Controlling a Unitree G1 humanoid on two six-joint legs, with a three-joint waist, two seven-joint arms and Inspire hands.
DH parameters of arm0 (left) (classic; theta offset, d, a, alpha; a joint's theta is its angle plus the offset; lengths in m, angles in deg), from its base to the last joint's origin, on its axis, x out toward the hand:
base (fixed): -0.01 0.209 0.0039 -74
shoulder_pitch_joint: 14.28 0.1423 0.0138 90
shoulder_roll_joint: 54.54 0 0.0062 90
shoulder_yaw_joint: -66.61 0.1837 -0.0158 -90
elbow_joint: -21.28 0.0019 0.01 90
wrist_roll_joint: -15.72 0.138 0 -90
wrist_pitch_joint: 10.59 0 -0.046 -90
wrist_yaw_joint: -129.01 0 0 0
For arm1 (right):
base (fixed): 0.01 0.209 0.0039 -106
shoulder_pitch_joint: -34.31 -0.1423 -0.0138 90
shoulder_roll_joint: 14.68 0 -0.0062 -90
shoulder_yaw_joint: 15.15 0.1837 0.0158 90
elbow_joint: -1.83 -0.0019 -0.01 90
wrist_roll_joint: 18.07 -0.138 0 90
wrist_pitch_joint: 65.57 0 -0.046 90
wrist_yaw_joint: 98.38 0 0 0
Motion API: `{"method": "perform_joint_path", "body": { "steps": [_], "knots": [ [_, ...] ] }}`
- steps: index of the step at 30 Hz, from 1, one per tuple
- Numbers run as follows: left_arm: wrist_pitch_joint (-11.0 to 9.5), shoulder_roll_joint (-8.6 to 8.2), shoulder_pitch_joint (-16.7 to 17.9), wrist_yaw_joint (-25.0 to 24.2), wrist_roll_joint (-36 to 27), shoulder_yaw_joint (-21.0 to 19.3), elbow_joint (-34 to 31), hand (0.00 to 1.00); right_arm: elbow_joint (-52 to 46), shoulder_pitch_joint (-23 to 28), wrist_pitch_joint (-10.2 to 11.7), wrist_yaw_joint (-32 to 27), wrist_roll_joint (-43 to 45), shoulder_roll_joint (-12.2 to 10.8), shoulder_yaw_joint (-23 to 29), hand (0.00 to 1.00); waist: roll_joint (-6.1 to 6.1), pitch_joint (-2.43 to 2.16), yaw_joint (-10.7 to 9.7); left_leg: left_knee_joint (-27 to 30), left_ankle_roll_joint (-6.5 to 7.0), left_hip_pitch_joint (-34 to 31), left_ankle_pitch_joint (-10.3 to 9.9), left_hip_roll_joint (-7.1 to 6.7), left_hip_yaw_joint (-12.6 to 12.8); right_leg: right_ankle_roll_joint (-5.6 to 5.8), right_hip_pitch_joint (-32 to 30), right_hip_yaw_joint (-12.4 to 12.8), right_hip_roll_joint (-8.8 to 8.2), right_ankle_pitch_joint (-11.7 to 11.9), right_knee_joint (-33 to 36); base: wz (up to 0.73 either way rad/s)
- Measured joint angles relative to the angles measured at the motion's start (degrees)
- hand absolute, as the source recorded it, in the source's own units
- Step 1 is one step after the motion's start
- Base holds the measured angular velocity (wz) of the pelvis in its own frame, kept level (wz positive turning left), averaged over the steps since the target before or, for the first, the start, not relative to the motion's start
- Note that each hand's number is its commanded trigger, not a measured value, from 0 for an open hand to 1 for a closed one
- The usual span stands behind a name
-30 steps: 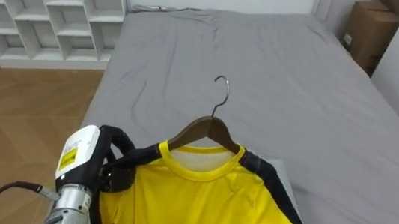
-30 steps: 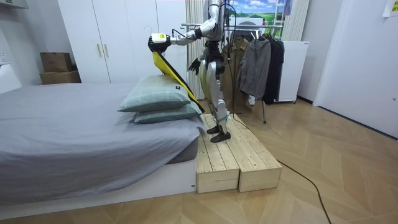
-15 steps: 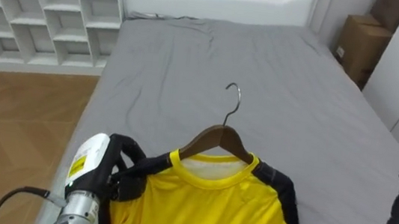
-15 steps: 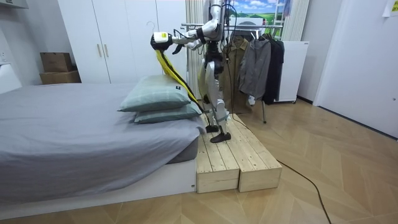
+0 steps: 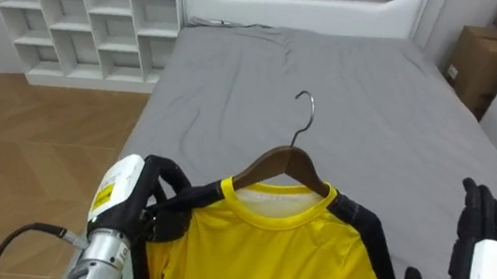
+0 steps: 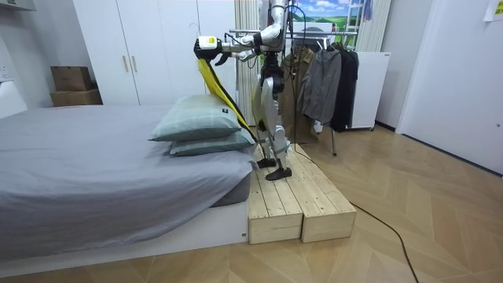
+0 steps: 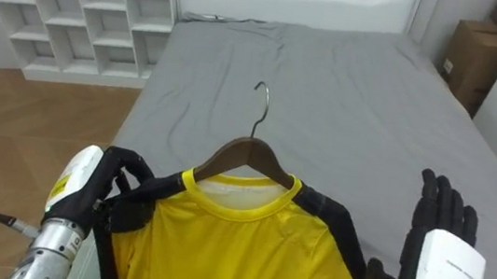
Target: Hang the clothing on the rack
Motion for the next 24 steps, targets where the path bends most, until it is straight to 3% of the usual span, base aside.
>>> {"method": "perform_joint_path", "body": {
  "steps": [5, 16, 22, 24],
  "knots": [
    [0.0, -0.04, 0.0, -0.54, -0.04, -0.07, -0.1, 1.0, -1.57, -0.03, 0.53, 2.48, -2.66, 0.11, -1.06, 0.0, -0.06, 0.0, 0.09, -0.08, 0.0, 0.31, 0.01, 0.13, 0.14, -0.09, 0.32, 0.13, 0.05, -0.06, -0.15, -0.05],
    [-0.64, -0.25, -0.02, -1.2, 1.0, -0.23, -1.12, 1.0, -2.25, -0.28, 1.75, 18.13, -16.91, 0.33, -2.8, 0.0, -0.51, 0.26, 0.36, -0.23, -0.02, 1.02, -0.01, 0.14, 0.35, -0.05, 1.84, -0.11, 0.02, -0.05, -1.96, 0.01],
    [-5.43, -0.23, -0.05, -1.09, 3.3, -0.25, -3.18, 1.0, -2.8, -1.21, 3.54, 22.55, -17.87, 0.88, -3.74, 0.0, -1.01, 0.58, 0.27, -0.26, -0.02, 1.18, -0.01, 0.18, 0.47, -0.05, 1.96, -0.11, 0.05, -0.05, -1.94, 0.0],
    [-5.99, -0.23, -0.05, -1.09, 3.66, -0.19, -3.18, 1.0, -3.71, -1.21, 3.59, 23.81, -18.2, 1.22, -4.51, 0.0, -1.14, 0.66, 0.31, -0.36, -0.02, 1.54, -0.01, 0.2, 0.7, -0.05, 2.17, 0.05, 0.1, -0.05, -1.93, -0.05]
  ]
}}
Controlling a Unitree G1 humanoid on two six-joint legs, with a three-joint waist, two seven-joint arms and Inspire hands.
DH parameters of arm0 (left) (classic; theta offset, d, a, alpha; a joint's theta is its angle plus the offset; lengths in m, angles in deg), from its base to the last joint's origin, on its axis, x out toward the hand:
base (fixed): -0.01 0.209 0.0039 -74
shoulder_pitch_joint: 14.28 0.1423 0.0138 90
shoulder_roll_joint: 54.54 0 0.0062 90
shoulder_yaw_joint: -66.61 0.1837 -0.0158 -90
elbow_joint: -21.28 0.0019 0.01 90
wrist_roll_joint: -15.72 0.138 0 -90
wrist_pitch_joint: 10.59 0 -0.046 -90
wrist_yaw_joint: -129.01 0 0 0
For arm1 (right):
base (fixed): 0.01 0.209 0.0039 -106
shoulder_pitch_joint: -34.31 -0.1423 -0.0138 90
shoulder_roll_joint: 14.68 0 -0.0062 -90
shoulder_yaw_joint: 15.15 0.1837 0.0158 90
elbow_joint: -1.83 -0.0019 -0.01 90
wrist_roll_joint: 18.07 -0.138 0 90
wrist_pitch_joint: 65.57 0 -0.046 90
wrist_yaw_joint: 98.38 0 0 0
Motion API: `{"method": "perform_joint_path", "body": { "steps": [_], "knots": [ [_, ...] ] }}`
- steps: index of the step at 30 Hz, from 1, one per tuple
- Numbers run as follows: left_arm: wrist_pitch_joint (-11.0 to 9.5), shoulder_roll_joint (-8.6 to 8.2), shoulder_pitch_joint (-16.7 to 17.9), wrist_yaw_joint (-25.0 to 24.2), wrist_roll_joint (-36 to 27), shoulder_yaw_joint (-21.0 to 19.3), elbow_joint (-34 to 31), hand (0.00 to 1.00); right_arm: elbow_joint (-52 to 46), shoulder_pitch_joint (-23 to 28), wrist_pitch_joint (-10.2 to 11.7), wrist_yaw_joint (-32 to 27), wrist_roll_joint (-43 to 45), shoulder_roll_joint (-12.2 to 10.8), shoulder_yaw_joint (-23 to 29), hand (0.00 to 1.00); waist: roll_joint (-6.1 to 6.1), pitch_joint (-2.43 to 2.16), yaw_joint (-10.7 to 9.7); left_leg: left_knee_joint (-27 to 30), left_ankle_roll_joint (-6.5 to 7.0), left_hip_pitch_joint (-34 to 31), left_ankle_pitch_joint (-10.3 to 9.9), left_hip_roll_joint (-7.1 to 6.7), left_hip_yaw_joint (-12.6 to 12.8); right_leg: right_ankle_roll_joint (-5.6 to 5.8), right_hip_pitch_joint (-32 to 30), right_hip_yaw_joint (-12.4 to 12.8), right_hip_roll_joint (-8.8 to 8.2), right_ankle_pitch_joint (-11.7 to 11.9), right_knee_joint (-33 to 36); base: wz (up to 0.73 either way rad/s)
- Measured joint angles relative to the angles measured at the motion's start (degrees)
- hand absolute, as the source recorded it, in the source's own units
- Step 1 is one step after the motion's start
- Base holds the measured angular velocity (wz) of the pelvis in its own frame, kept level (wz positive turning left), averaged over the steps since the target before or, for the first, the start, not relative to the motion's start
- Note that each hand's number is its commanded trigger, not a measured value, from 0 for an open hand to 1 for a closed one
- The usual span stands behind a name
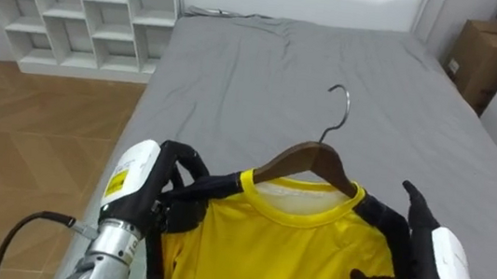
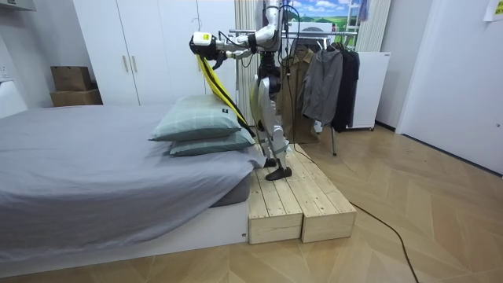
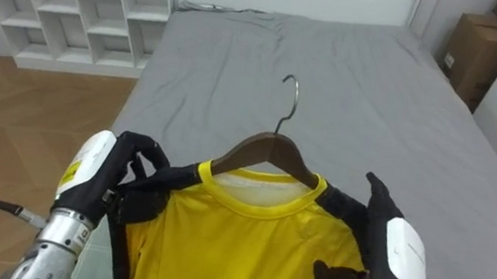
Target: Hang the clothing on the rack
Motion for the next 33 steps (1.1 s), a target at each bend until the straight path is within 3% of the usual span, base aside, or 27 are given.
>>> {"method": "perform_joint_path", "body": {
  "steps": [3, 8, 17, 21, 26, 33],
  "knots": [
    [-0.32, -0.02, 0.01, 0.02, 0.71, 0.39, 0.02, 1.0, -0.78, -0.02, 0.92, 1.75, 0.03, 0.42, -0.5, 0.0, -0.11, 0.07, 0.2, -0.05, 0.0, 0.52, 0.0, -0.04, 0.18, 0.0, 0.47, 0.13, -0.01, 0.0, -0.03, -0.01],
    [-2.54, -0.1, 0.12, 0.02, 2.09, 0.49, 0.03, 1.0, -1.09, -0.12, 2.05, 4.29, 1.17, 0.49, -0.57, 0.0, -0.45, 0.28, 1.24, 0.0, 0.0, 0.58, 0.0, -0.06, 0.27, 0.01, 0.58, -0.03, -0.02, 0.0, -0.09, 0.01],
    [-2.97, -0.14, 0.13, 0.0, 5.52, 0.45, 0.03, 1.0, -1.63, -0.18, 2.83, 4.93, 3.08, 0.89, -0.53, 0.0, -0.4, 0.2, 1.84, 0.05, 0.0, 0.26, 0.0, -0.06, 0.2, 0.0, 0.4, -0.08, -0.02, 0.0, -0.19, 0.01],
    [-2.96, -0.12, 0.15, -0.96, 7.77, 0.53, 0.02, 1.0, -2.56, -0.92, 2.84, 5.5, 4.66, 2.32, -0.55, 0.0, -0.43, 0.0, 2.32, 0.04, 0.0, 0.18, 0.0, -0.06, 0.18, 0.0, 0.26, -0.06, -0.03, 0.0, -0.19, 0.0],
    [-2.96, -0.07, 0.22, -1.22, 8.85, 0.51, 0.02, 1.0, -2.55, -2.61, 2.83, 5.41, 7.66, 3.36, -0.45, 0.0, -1.06, -0.72, 2.64, 0.04, 0.0, 0.32, 0.0, 0.0, 0.11, -0.01, 0.45, -0.12, -0.01, 0.0, -0.13, 0.0],
    [-2.96, -0.02, 0.27, -1.23, 8.8, 0.51, 0.01, 1.0, -2.59, -4.25, 2.85, 4.72, 7.88, 3.4, -0.44, 0.0, -1.36, -0.9, 2.71, 0.04, 0.0, 0.53, 0.0, -0.06, 0.07, 0.03, 0.61, -0.12, -0.08, 0.04, 0.02, 0.0]
  ]
}}
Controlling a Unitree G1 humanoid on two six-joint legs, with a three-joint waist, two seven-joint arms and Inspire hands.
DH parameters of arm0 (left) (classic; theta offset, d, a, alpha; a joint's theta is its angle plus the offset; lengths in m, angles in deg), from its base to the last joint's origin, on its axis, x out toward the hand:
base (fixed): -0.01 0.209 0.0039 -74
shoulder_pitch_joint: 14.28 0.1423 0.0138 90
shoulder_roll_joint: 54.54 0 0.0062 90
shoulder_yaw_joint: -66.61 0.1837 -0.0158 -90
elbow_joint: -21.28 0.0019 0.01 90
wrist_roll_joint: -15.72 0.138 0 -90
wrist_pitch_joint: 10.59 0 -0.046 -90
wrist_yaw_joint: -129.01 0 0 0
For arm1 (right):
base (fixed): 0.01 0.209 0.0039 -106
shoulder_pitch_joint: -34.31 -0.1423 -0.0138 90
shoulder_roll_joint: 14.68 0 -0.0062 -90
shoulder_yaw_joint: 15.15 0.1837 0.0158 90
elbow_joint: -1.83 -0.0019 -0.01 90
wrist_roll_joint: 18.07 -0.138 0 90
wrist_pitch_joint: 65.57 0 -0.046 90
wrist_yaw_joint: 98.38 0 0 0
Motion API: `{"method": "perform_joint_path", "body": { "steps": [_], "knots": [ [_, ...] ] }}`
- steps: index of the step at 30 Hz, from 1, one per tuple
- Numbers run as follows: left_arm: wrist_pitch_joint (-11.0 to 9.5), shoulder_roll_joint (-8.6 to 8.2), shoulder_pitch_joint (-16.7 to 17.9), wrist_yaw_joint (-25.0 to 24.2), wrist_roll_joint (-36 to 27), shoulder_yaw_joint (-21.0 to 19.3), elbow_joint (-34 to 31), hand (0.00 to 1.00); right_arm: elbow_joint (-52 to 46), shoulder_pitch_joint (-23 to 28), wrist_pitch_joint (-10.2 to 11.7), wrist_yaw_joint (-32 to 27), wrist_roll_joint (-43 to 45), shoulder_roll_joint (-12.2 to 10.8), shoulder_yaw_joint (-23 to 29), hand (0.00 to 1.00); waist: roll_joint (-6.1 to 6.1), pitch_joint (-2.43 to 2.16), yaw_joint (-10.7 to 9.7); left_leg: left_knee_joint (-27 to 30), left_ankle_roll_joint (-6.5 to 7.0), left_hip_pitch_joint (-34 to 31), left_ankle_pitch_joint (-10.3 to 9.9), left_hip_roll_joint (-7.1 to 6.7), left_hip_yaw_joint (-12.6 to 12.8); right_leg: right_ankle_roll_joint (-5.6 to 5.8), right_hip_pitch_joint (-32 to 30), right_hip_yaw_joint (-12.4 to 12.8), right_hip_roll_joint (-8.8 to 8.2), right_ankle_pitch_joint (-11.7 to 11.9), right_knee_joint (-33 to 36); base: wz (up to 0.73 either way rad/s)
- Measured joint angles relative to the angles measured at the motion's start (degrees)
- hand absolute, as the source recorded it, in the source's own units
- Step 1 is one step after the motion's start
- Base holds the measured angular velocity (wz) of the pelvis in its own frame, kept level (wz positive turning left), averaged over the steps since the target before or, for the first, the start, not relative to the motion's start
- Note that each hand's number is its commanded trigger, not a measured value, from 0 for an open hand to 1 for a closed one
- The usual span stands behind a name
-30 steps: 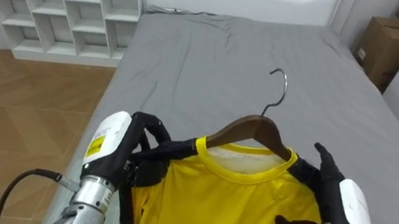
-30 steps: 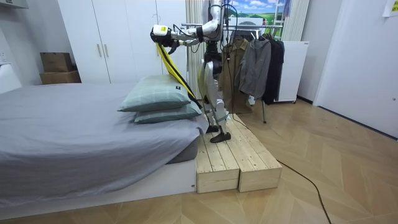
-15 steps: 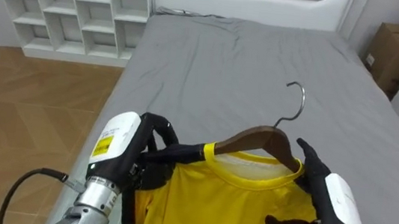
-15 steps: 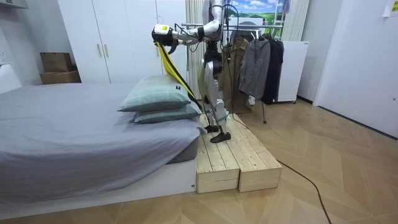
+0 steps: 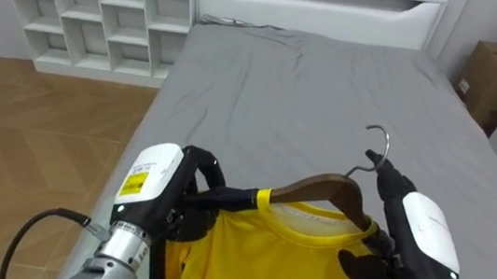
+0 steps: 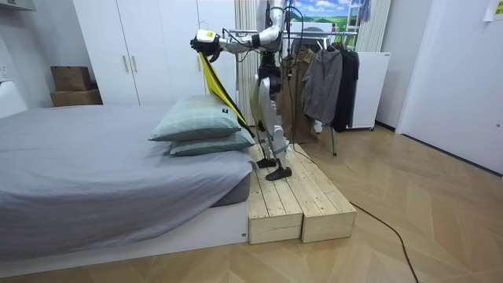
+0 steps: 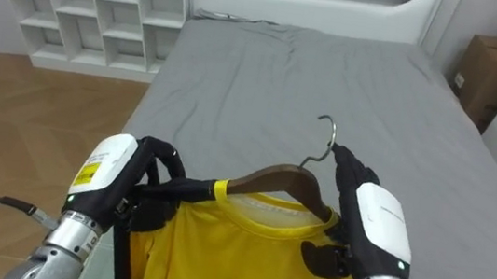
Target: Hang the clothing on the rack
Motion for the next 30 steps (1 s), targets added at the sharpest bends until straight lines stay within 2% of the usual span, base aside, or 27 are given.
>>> {"method": "perform_joint_path", "body": {
  "steps": [9, 14, 25, 30],
  "knots": [
    [-0.72, -0.01, 0.0, -0.02, -0.01, -0.04, -0.18, 1.0, -0.19, -1.03, 0.39, 0.0, 0.14, 0.93, 0.37, 0.0, -0.21, 0.11, -0.16, -0.01, 0.0, 0.0, 0.0, 0.0, -0.4, 0.0, 0.11, -0.08, 0.03, 0.03, -0.15, 0.0],
    [-1.07, 0.02, 0.36, 0.1, 0.04, 0.05, -1.56, 1.0, 5.51, -1.51, 1.44, -1.16, -2.01, 1.11, 0.68, 0.0, -1.09, 0.63, -0.68, -0.04, 0.0, 0.04, 0.0, -0.07, -1.23, 0.0, 0.96, -0.85, -0.04, 0.03, -1.15, 0.09],
    [-1.06, 0.38, 0.96, 0.08, 0.1, 0.09, -2.05, 1.0, 12.62, -2.85, 1.46, -0.92, -5.03, 1.0, 0.61, 0.0, -1.06, 0.63, -1.21, -0.04, -0.01, -0.58, 0.0, 0.01, -1.37, 0.03, 0.87, -1.69, -0.1, 0.01, -1.79, 0.03],
    [-1.06, 0.32, 0.96, 0.07, 1.27, 0.1, -2.8, 1.0, 15.75, -2.85, 1.3, 1.03, -5.35, 0.99, 0.48, 0.0, -1.0, 0.59, -1.34, 0.0, -0.02, -1.04, -0.01, 0.04, -1.45, 0.03, 0.84, -1.86, -0.13, 0.01, -1.81, 0.01]
  ]
}}
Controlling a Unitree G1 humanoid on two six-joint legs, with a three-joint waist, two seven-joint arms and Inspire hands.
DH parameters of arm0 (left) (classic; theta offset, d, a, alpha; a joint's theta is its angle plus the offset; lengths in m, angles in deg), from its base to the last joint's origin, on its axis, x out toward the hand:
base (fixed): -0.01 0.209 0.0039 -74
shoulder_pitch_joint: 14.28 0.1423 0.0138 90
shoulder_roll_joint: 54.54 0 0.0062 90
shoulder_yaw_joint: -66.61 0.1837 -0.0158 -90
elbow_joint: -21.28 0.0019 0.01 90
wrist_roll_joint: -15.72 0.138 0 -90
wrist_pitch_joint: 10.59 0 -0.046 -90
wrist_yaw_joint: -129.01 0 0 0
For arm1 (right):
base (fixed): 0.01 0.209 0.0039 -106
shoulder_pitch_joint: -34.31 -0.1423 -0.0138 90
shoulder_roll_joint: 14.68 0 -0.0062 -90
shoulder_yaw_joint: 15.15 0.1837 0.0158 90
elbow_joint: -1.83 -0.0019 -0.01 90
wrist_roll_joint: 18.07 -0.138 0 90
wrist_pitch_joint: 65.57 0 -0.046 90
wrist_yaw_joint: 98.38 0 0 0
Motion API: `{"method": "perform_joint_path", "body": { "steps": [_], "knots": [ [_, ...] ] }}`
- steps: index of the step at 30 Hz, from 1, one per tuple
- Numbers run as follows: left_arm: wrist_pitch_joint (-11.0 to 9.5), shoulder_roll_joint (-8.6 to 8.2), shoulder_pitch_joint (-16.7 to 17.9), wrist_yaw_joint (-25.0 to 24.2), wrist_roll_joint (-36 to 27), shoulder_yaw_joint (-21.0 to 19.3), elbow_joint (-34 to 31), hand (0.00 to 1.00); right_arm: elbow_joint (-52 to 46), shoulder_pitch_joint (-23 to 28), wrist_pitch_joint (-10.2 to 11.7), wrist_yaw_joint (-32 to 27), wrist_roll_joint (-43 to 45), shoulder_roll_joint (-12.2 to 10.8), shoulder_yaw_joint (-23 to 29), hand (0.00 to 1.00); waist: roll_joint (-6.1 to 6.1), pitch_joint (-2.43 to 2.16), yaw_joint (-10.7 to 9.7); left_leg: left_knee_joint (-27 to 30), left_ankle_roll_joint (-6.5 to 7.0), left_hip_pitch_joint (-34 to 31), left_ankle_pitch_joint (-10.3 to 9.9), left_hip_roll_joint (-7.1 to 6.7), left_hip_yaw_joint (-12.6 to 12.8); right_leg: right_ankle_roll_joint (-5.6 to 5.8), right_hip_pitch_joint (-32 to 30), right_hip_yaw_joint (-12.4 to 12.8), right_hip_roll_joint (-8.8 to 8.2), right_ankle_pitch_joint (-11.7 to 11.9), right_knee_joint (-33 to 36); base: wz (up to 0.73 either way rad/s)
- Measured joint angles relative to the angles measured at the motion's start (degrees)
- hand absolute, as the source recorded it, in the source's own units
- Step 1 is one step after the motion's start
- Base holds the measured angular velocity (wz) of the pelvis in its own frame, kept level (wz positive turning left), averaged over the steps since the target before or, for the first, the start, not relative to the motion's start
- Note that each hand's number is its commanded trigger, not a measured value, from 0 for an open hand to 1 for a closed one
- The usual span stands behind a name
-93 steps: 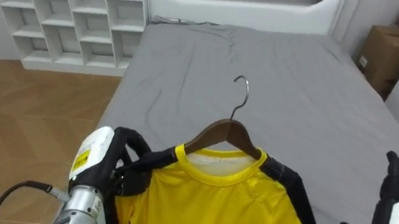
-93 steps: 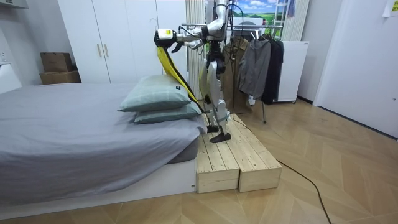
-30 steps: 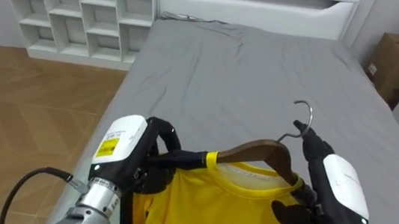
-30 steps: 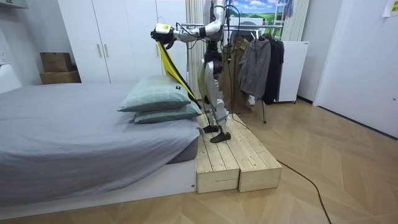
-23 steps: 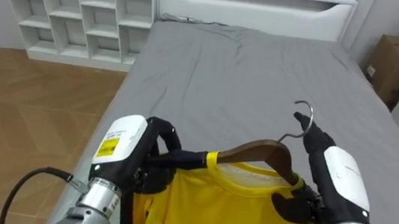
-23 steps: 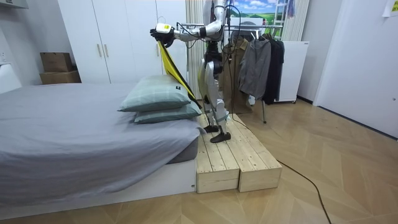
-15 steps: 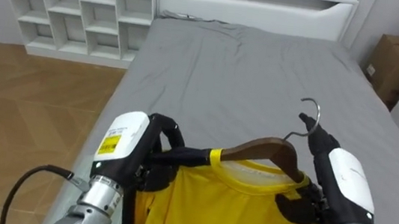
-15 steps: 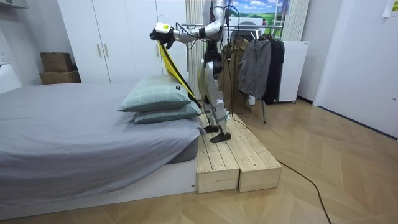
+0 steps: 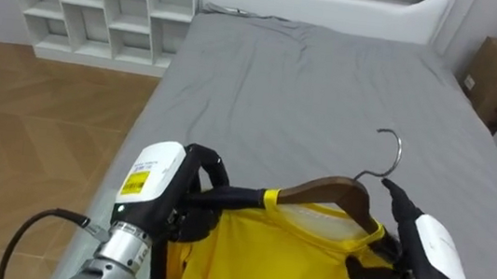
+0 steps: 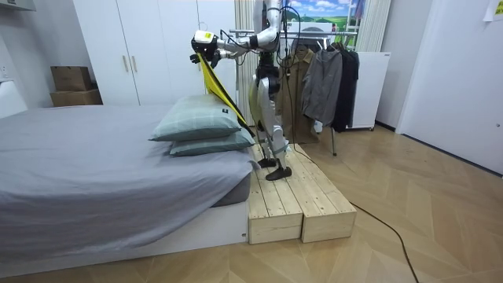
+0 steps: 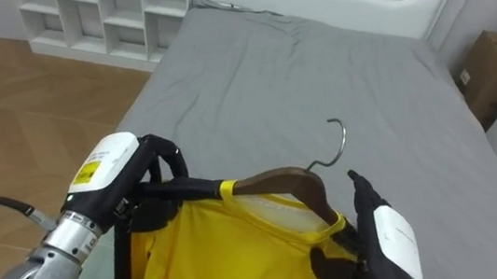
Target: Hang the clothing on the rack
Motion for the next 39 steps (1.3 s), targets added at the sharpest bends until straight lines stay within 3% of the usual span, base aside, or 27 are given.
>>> {"method": "perform_joint_path", "body": {
  "steps": [11, 13, 14, 15, 33, 39],
  "knots": [
    [0.0, -0.07, 0.0, -0.9, 4.32, 0.74, -4.02, 1.0, 2.48, -0.07, -0.68, 2.65, 0.41, 0.11, 0.06, 0.0, 0.53, -0.28, -0.22, 0.24, 0.0, 0.2, 0.0, -0.01, -0.28, -0.01, -0.02, -0.06, -0.04, 0.0, 0.53, 0.0],
    [0.0, -0.07, 0.0, -0.94, 4.32, 1.02, -4.16, 1.0, 2.61, -0.08, -0.88, 2.79, -0.03, 0.12, 0.09, 0.67, 0.54, -0.28, -0.23, 0.33, 0.0, 0.13, 0.0, -0.02, -0.31, -0.01, -0.02, -0.15, -0.06, 0.0, 0.55, 0.0],
    [0.0, -0.07, 0.0, -0.95, 4.32, 1.03, -4.19, 1.0, 2.62, -0.08, -0.89, 2.79, -0.03, 0.12, 0.09, 0.9, 0.54, -0.27, -0.24, 0.35, 0.0, 0.12, 0.0, -0.03, -0.31, -0.01, -0.02, -0.14, -0.07, 0.0, 0.55, 0.0],
    [0.0, -0.06, 0.0, -0.95, 4.32, 1.03, -4.27, 1.0, 2.64, -0.08, -0.89, 2.8, -0.03, 0.12, 0.09, 1.0, 0.55, -0.27, -0.23, 0.45, 0.0, 0.09, 0.0, -0.04, -0.31, -0.01, -0.02, -0.13, -0.07, 0.01, 0.55, 0.0],
    [-0.03, 0.02, 0.0, -0.97, 4.32, 1.0, -4.32, 1.0, 4.94, -0.89, -0.76, 3.19, -0.22, 0.96, 0.3, 1.0, 0.92, -0.15, -0.3, 0.41, 0.0, -0.03, 0.0, -0.04, -0.32, -0.08, -0.02, -0.1, -0.07, 0.04, 0.38, 0.0],
    [0.06, 0.23, 0.0, -0.93, 4.03, -0.13, -4.32, 1.0, 4.94, -0.87, -0.08, 3.28, -4.63, 0.91, 0.46, 1.0, 0.3, 0.23, -0.88, 0.23, 0.0, -0.15, 0.0, -0.08, -0.53, -0.08, 0.05, -0.38, -0.07, 0.04, -0.09, 0.02]
  ]
}}
